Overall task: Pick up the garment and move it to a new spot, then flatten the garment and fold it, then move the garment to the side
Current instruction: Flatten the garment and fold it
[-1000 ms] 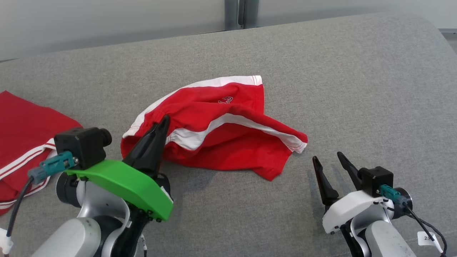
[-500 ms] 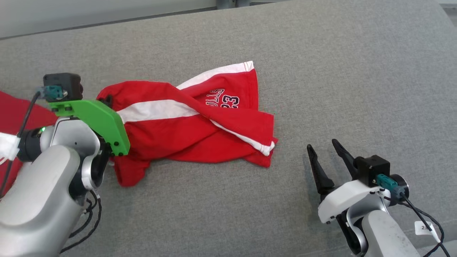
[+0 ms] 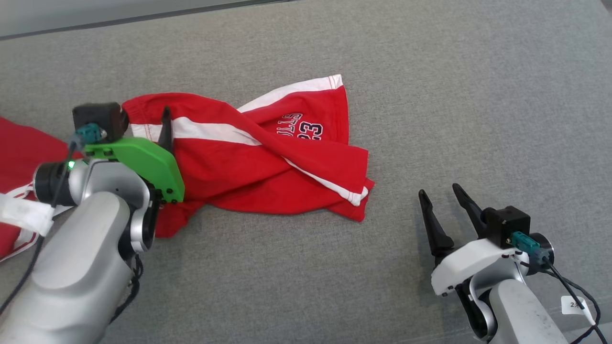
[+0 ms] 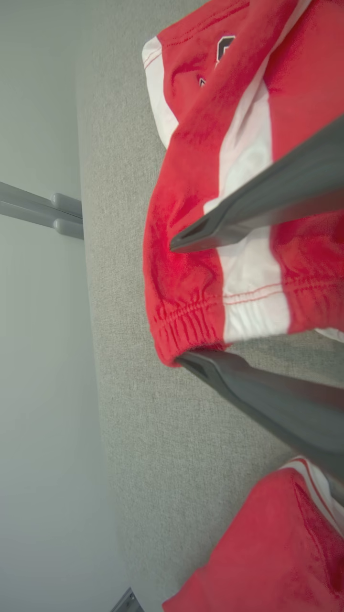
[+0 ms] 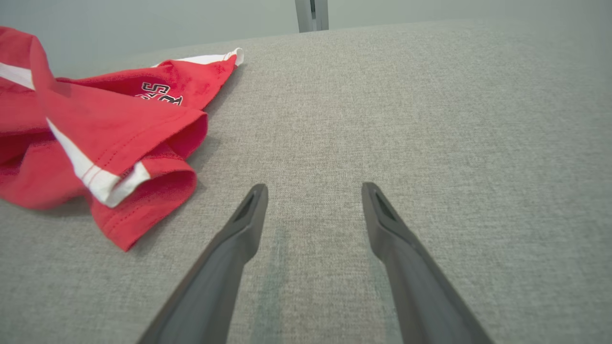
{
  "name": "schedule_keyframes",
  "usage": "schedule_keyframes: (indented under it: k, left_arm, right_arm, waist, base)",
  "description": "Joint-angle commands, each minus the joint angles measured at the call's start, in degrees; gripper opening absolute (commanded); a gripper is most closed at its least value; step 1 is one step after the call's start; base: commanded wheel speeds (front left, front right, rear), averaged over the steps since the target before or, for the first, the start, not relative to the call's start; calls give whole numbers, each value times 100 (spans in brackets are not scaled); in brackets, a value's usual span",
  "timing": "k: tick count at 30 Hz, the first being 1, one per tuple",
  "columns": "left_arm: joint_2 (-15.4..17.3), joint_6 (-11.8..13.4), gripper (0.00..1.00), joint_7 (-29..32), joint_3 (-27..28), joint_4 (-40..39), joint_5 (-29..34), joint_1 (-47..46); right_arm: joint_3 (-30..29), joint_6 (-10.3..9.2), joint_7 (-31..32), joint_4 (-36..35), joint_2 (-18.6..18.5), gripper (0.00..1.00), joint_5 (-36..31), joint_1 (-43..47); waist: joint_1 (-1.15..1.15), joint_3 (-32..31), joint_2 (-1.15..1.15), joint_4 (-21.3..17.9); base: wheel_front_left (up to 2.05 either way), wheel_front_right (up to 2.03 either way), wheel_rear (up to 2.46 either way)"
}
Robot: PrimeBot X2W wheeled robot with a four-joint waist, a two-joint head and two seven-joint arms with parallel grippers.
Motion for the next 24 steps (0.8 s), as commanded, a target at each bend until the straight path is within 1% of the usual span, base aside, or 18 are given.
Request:
schedule_keyframes:
  k: [1, 5, 10, 17, 20, 21, 22, 24]
  left_arm:
    - [-46, -11, 100, -147, 17, -22, 43, 149]
    - [-91, -72, 100, -718, 21, -172, 89, 488]
    - [-140, -26, 100, -1319, 108, -368, 28, 1000]
    - [-193, 109, 100, -1726, 240, -556, -104, 1643]
    - [-261, 189, 100, -1931, 340, -795, -18, 1928]
    - [-303, 221, 100, -2019, 496, -1043, 111, 2112]
    - [-347, 183, 100, -2041, 573, -1199, 169, 2227]
    - [-434, 93, 100, -2046, 882, -1620, 523, 2470]
  right_arm:
    - [-28, 0, -27, 2, -9, 100, -51, -10]
    - [-87, 0, 32, -30, -12, 100, -98, 79]
    - [-181, 0, 40, -105, -10, 100, -154, 174]
    - [-70, 0, 187, -158, -10, 100, -180, 249]
    - [-21, 0, 244, -158, -13, 100, -190, 252]
    - [4, 0, 251, -157, -12, 100, -171, 254]
    - [15, 0, 248, -153, -10, 100, -165, 251]
    - [52, 0, 238, -143, -10, 100, -140, 244]
  waist:
    - [0, -123, 0, 142]
    - [0, -273, 0, 322]
    - [0, -449, 0, 513]
    - [0, -622, 0, 723]
    - [0, -669, 0, 814]
    - [0, -690, 0, 876]
    - [0, -702, 0, 905]
    - [0, -712, 0, 959]
  base:
    - [0, 0, 0]
    - [0, 0, 0]
    - [0, 0, 0]
    - [0, 0, 0]
    - [0, 0, 0]
    - [0, 0, 0]
    - [0, 0, 0]
    - [0, 0, 0]
